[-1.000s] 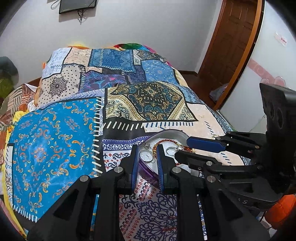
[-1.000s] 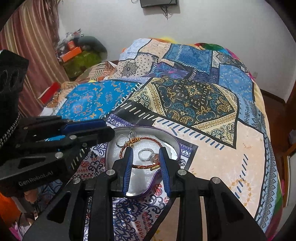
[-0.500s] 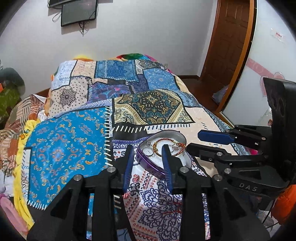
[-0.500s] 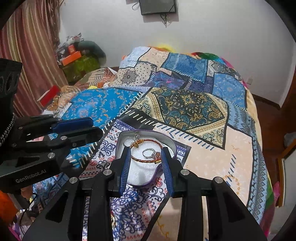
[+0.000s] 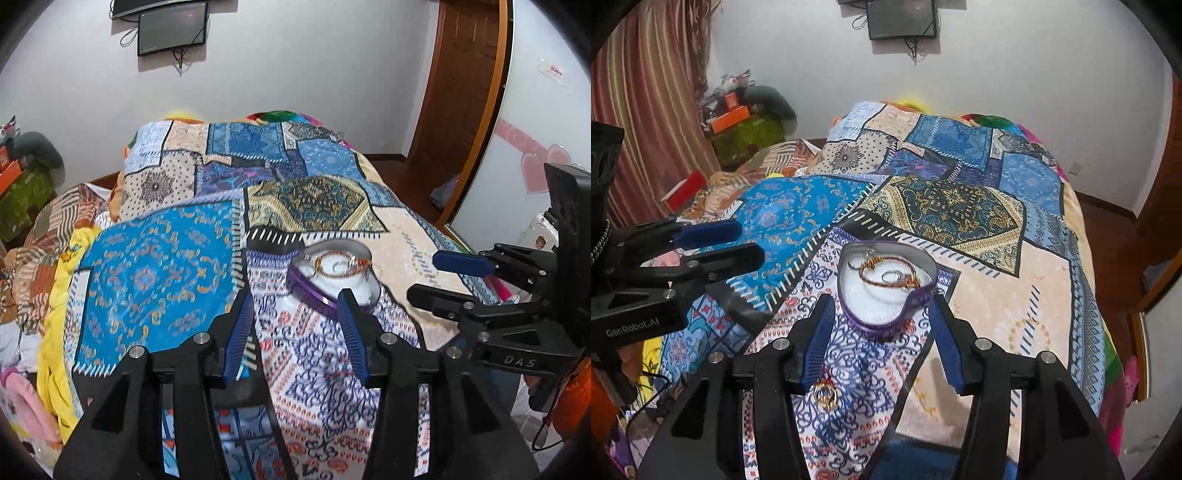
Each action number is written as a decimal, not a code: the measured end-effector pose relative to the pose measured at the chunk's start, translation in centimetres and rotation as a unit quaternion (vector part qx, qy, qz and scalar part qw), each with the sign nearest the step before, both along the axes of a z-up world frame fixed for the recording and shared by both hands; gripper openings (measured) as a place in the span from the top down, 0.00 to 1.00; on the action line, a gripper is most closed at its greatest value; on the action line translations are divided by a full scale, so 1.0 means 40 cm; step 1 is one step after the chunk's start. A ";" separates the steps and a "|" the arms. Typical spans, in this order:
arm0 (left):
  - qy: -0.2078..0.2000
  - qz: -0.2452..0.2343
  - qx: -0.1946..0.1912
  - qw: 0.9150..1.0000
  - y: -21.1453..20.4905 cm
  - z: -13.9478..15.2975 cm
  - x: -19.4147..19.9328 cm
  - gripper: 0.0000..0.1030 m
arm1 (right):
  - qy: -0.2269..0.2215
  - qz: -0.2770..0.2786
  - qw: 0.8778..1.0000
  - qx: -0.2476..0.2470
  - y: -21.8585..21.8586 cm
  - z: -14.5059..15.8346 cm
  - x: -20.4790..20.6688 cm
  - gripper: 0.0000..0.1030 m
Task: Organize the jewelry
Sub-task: 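Withdraw the right gripper and move it to the gold ring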
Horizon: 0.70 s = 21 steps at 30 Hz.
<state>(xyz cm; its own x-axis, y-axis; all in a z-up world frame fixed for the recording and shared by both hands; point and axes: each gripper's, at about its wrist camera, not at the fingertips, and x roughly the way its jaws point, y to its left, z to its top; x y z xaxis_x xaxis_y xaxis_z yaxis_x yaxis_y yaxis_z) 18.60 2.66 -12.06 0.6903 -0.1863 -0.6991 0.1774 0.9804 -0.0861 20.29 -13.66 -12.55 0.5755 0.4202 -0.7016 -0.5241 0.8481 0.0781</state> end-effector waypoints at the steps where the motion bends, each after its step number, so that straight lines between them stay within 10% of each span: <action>1: 0.004 0.001 0.000 1.000 0.003 -0.005 -0.007 0.55 | 0.002 0.000 1.000 -0.002 0.000 -0.003 -0.005 0.53; 21: 0.081 0.001 -0.007 0.997 0.022 -0.145 -0.101 0.55 | 0.082 0.047 0.995 -0.038 0.046 -0.151 -0.091 0.63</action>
<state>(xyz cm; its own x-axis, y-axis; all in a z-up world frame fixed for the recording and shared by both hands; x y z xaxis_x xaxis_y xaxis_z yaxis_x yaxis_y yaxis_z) 14.57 3.54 -17.87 0.5686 -0.1947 -0.7992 0.1580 0.9793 -0.1262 16.63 -11.83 -18.60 0.4104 0.4093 -0.8149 -0.5873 0.8023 0.1072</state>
